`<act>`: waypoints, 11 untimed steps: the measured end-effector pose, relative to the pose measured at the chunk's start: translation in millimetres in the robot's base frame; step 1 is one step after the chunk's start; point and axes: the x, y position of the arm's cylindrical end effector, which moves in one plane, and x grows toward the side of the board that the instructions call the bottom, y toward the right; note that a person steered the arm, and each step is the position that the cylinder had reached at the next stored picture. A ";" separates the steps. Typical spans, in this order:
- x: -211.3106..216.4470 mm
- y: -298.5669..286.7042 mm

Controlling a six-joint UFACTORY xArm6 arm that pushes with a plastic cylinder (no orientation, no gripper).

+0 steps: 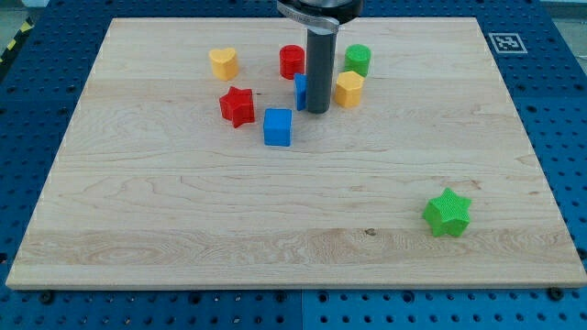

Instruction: Slide the yellow hexagon towards center right

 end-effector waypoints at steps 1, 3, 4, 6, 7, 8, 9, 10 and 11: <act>-10.4 -0.8; -11.3 12.4; -18.8 17.6; -35.5 18.3; -45.5 18.2; -51.9 20.3; -49.3 39.8; -23.7 71.1; -11.4 89.7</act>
